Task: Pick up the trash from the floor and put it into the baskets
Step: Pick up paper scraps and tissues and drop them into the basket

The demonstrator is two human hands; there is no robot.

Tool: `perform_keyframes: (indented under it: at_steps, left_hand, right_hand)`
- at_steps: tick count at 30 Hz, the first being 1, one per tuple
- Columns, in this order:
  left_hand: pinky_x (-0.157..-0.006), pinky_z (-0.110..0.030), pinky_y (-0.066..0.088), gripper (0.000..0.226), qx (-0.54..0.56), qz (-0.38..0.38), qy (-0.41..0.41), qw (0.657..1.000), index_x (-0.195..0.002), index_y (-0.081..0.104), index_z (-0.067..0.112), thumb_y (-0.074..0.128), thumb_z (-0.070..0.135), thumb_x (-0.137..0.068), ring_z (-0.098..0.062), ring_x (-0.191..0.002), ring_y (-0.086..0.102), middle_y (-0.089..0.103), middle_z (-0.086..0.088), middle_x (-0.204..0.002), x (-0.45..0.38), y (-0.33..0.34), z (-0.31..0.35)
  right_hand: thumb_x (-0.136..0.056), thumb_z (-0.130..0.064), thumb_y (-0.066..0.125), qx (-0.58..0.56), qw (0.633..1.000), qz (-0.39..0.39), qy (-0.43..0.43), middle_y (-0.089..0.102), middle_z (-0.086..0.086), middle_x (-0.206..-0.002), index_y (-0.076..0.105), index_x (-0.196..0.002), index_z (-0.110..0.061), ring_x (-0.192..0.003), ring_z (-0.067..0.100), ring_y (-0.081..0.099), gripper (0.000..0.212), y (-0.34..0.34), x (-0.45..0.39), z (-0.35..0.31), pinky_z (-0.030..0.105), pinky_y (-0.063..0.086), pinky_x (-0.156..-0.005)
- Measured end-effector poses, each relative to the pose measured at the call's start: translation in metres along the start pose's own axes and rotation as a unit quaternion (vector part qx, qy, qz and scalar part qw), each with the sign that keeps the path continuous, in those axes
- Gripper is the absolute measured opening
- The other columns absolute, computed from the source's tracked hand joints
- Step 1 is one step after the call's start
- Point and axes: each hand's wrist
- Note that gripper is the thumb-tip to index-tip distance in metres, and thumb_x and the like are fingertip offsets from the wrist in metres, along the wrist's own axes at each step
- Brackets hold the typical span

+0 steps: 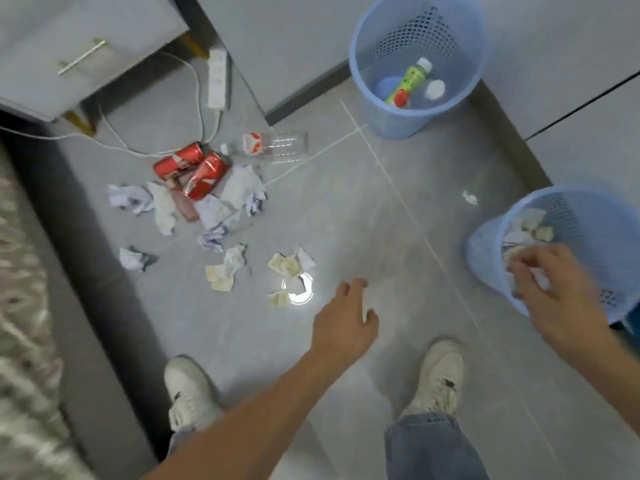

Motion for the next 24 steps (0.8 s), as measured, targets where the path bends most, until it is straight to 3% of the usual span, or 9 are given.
perform_keyframes:
  at_steps: [3, 5, 9, 12, 16, 19, 21, 24]
  left_hand:
    - [-0.087, -0.037, 0.052, 0.050, -0.008, 0.021, -0.113, 0.993, -0.142, 0.040, 0.028, 0.052, 0.042, -0.096, -0.022, -0.113, 0.062, 0.055, 0.000, -0.130, 0.018, -0.017, -0.106]
    - [-0.088, -0.041, 0.055, 0.055, -0.008, 0.027, -0.171, 0.985, -0.143, 0.038, 0.028, 0.054, 0.048, -0.094, -0.023, -0.112, 0.061, 0.054, -0.001, -0.130, 0.026, -0.021, -0.166]
    - [-0.087, -0.043, 0.056, 0.062, 0.009, 0.049, -0.223, 0.974, -0.144, 0.038, 0.031, 0.057, 0.056, -0.091, -0.025, -0.114, 0.059, 0.051, -0.001, -0.129, 0.013, -0.017, -0.256]
    - [-0.083, -0.041, 0.054, 0.065, 0.012, 0.080, -0.198, 0.977, -0.145, 0.038, 0.034, 0.059, 0.059, -0.089, -0.026, -0.116, 0.055, 0.048, -0.001, -0.127, -0.017, -0.004, -0.290]
    - [-0.080, -0.041, 0.054, 0.057, 0.035, 0.094, -0.130, 0.986, -0.135, 0.045, 0.040, 0.067, 0.056, -0.085, -0.024, -0.119, 0.052, 0.044, 0.001, -0.127, -0.056, 0.023, -0.294]
    - [-0.078, -0.040, 0.054, 0.063, 0.041, 0.101, -0.119, 0.987, -0.132, 0.041, 0.041, 0.074, 0.051, -0.079, -0.022, -0.120, 0.046, 0.037, 0.001, -0.128, -0.079, 0.042, -0.293]
    - [-0.078, -0.039, 0.054, 0.062, 0.038, 0.100, -0.105, 0.989, -0.132, 0.043, 0.038, 0.076, 0.045, -0.079, -0.023, -0.120, 0.042, 0.034, -0.001, -0.128, -0.093, 0.051, -0.290]
    - [-0.077, -0.039, 0.053, 0.046, 0.008, 0.097, -0.065, 0.993, -0.125, 0.051, 0.029, 0.072, 0.023, -0.085, -0.027, -0.119, 0.044, 0.037, -0.003, -0.125, -0.108, 0.058, -0.292]
  right_hand:
    - [-0.097, -0.025, 0.051, 0.028, 0.992, -0.100, -0.070, 0.050, 0.001, -0.094, 0.059, -0.086, -0.016, -0.086, 0.021, 0.052, 0.016, 0.090, 0.011, -0.060, 0.030, 0.036, -0.078]
    - [-0.093, -0.011, 0.062, 0.071, 0.977, -0.162, -0.115, 0.051, 0.000, -0.099, 0.058, -0.090, -0.019, -0.089, 0.025, 0.057, 0.009, 0.160, 0.010, -0.080, 0.033, 0.043, -0.081]
    - [-0.086, -0.008, 0.067, 0.158, 0.945, -0.259, -0.124, 0.044, 0.004, -0.133, 0.057, -0.125, -0.023, -0.113, 0.033, 0.049, 0.043, 0.293, -0.011, -0.113, 0.046, 0.052, -0.091]
    - [-0.085, -0.010, 0.069, 0.205, 0.924, -0.272, -0.176, 0.034, 0.007, -0.150, 0.049, -0.142, -0.030, -0.128, 0.038, 0.037, 0.063, 0.372, -0.036, -0.132, 0.048, 0.052, -0.093]
    - [-0.083, -0.009, 0.068, 0.296, 0.885, -0.268, -0.241, 0.027, 0.005, -0.155, 0.041, -0.147, -0.039, -0.134, 0.035, 0.030, 0.076, 0.439, -0.055, -0.142, 0.049, 0.056, -0.083]
    - [-0.084, -0.018, 0.070, 0.370, 0.837, -0.274, -0.296, 0.031, 0.011, -0.150, 0.047, -0.140, -0.032, -0.128, 0.038, 0.035, 0.062, 0.463, -0.063, -0.136, 0.044, 0.054, -0.073]
    - [-0.083, -0.019, 0.072, 0.356, 0.835, -0.266, -0.324, 0.040, 0.018, -0.138, 0.055, -0.129, -0.020, -0.119, 0.040, 0.042, 0.049, 0.468, -0.072, -0.130, 0.040, 0.048, -0.061]
    - [-0.075, -0.001, 0.069, 0.290, 0.857, -0.265, -0.334, 0.051, 0.019, -0.116, 0.062, -0.105, -0.010, -0.101, 0.038, 0.051, 0.032, 0.467, -0.085, -0.119, 0.037, 0.034, -0.058]
Point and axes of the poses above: each hand's wrist, its own x-axis away from the middle knuckle, its own y-axis out of the palm, z = x × y
